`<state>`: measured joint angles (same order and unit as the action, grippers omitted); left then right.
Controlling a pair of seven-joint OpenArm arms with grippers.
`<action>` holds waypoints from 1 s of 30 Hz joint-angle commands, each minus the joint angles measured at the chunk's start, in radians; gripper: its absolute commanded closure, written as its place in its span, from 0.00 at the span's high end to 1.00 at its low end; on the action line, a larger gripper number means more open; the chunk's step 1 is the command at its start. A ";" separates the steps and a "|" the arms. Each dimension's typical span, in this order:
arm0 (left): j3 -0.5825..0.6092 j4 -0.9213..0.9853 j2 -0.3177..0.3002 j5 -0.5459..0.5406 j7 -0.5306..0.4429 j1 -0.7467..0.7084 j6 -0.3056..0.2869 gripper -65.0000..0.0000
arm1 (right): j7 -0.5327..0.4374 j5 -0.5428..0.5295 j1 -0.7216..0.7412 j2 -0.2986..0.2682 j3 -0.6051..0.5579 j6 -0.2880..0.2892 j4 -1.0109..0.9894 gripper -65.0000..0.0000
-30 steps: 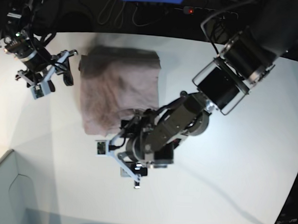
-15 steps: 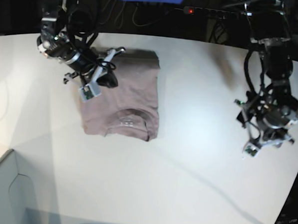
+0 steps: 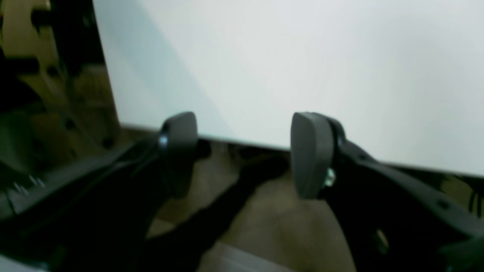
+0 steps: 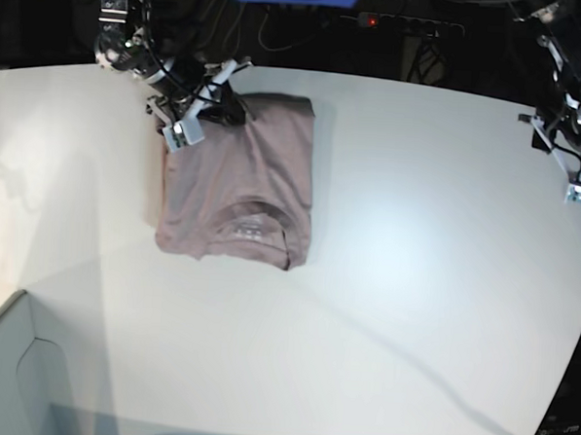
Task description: Layout the t-shirt on the table in an organized manner, then fold the t-shirt properly
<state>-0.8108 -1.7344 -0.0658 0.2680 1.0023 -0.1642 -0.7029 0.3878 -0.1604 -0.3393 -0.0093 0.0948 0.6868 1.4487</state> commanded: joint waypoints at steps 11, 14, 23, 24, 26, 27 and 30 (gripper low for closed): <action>-0.012 -0.101 0.123 0.000 -0.007 -0.123 0.005 0.49 | -0.017 0.009 -0.174 -0.028 0.064 0.011 0.373 0.00; -0.011 -0.164 0.185 0.000 -0.007 -0.171 0.005 0.36 | -0.010 0.009 -0.186 -0.030 0.122 0.011 0.422 0.00; -0.005 -0.060 0.223 -0.003 -0.018 -0.309 0.005 0.00 | 0.132 0.012 -0.301 0.019 0.397 0.011 0.364 0.00; -0.005 -0.016 0.223 -0.016 -0.044 -0.312 0.005 0.00 | 0.130 0.012 -0.326 0.019 0.397 0.011 0.337 0.00; -0.008 0.104 0.223 -0.042 -0.142 -0.318 0.005 0.00 | 0.130 0.012 -0.353 0.022 0.389 0.011 0.261 0.00; -0.008 0.158 0.223 -0.045 -0.196 -0.318 0.005 0.00 | 0.129 0.012 -0.355 0.022 0.379 0.011 0.217 0.00; -0.003 0.386 0.222 -0.032 -0.389 -0.305 0.005 0.00 | 0.119 0.012 -0.343 0.002 0.345 0.011 0.034 0.00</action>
<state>-0.8135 -1.3376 0.1570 0.2394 0.6052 -0.4599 -0.6907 0.5129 -0.1410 -0.6693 0.0059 0.4339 0.6872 1.4662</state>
